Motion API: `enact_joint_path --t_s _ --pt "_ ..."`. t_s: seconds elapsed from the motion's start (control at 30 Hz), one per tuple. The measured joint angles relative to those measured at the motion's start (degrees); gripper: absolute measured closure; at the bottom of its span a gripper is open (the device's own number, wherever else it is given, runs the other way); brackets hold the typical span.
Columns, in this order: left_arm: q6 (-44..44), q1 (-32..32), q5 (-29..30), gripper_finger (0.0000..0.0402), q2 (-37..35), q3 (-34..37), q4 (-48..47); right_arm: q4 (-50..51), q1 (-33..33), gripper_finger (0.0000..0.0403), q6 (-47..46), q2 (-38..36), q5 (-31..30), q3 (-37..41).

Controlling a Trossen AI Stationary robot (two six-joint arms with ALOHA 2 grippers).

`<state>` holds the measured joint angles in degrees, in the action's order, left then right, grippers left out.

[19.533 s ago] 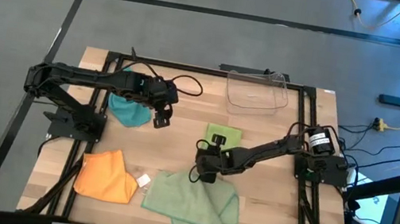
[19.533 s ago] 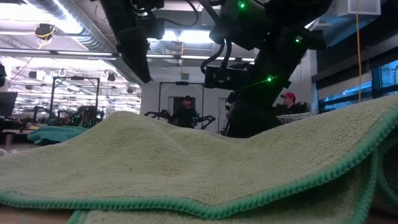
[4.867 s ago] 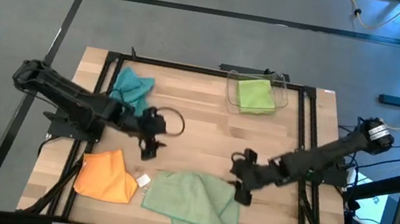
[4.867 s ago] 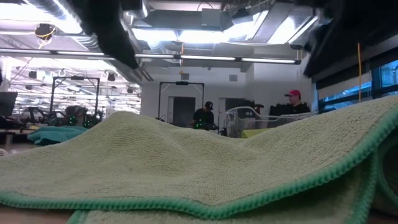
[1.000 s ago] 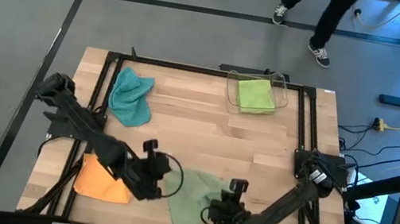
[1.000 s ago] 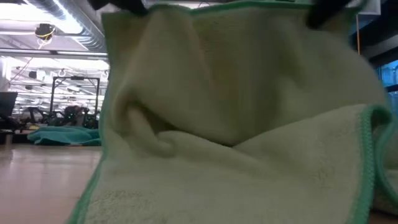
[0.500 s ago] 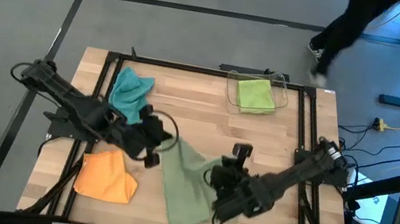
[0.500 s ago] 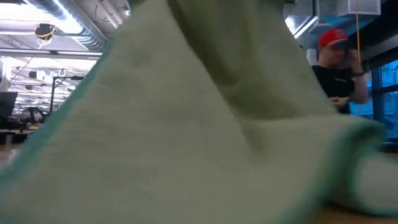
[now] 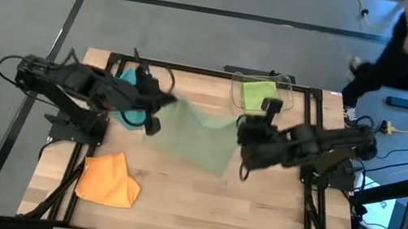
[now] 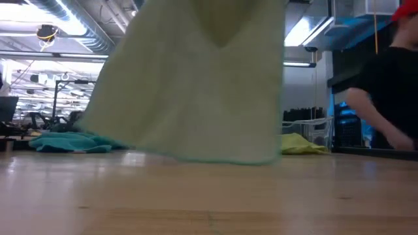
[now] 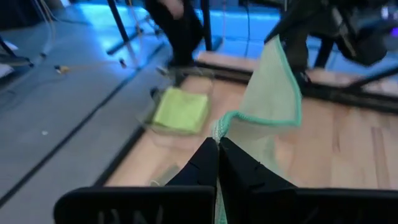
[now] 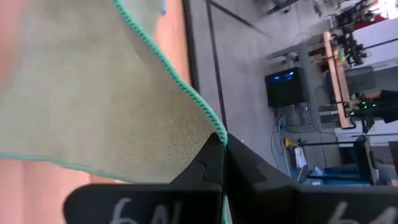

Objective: Fold microfiber towels
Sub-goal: Fold the green microfiber towel

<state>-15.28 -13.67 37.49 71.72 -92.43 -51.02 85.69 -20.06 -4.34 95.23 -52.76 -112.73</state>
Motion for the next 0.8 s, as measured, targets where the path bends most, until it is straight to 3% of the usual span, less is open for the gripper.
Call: enact_joint_path --t_s 0.17,0.33,0.8 --pt "3.2 3.3 -0.1 0.0401 0.0 -2.9 -0.7 -5.1 4.6 0.0401 9.2 -2.8 -0.3 0.0" --pt "2.3 6.2 0.0 0.0401 0.0 -3.1 -4.6 -6.7 8.2 0.0401 12.3 -4.8 -0.3 0.0" --pt "-7.1 3.7 -1.3 0.0401 5.7 -3.0 -13.9 -0.9 7.9 0.0402 -3.1 -5.1 15.3 0.7"
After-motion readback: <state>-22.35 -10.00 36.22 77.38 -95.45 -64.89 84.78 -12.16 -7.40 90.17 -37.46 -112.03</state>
